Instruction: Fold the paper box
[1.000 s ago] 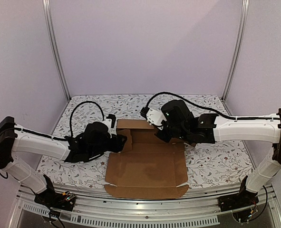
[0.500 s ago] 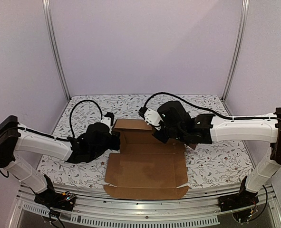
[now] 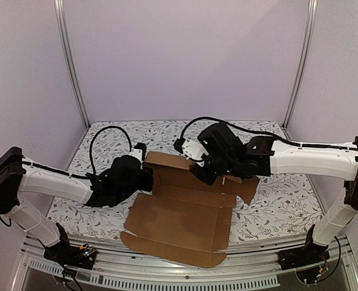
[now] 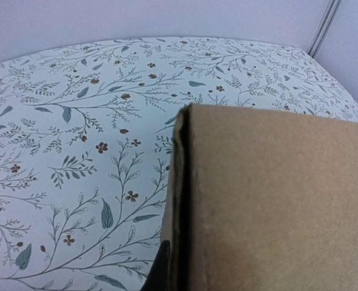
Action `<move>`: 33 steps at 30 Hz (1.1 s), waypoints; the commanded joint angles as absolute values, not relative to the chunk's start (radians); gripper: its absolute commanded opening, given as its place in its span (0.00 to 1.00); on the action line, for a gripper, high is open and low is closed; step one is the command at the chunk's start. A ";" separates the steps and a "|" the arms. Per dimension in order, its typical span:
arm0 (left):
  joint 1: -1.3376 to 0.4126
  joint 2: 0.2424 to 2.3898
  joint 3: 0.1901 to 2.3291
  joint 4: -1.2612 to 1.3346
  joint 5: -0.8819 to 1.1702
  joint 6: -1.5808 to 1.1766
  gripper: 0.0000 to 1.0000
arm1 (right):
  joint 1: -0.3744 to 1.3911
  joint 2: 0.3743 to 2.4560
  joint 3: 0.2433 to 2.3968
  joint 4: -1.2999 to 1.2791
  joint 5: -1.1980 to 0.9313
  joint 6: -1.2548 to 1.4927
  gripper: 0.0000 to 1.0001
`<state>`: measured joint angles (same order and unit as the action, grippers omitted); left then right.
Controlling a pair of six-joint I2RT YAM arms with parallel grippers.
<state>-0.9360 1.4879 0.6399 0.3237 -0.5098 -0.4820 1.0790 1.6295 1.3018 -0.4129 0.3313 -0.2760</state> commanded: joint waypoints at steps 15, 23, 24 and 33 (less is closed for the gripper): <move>-0.953 1.517 0.702 0.292 -0.531 -0.492 0.00 | 1.068 1.446 1.394 -0.560 0.074 -0.114 0.61; -0.953 1.514 0.699 0.289 -0.531 -0.461 0.00 | 0.982 1.448 1.399 -0.545 0.017 -0.058 0.01; -0.953 1.513 0.699 0.287 -0.531 -0.461 0.00 | 0.972 1.457 1.394 -0.542 0.012 -0.054 0.00; -0.953 1.523 0.719 0.270 -0.534 -0.463 0.00 | 0.940 1.547 1.365 -0.492 -0.050 -0.031 0.00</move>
<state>-0.9379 1.5063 0.6903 0.2745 -0.5251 -0.4633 0.9493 1.4998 1.3788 -0.5194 -0.0097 -0.0555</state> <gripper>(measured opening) 0.028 0.004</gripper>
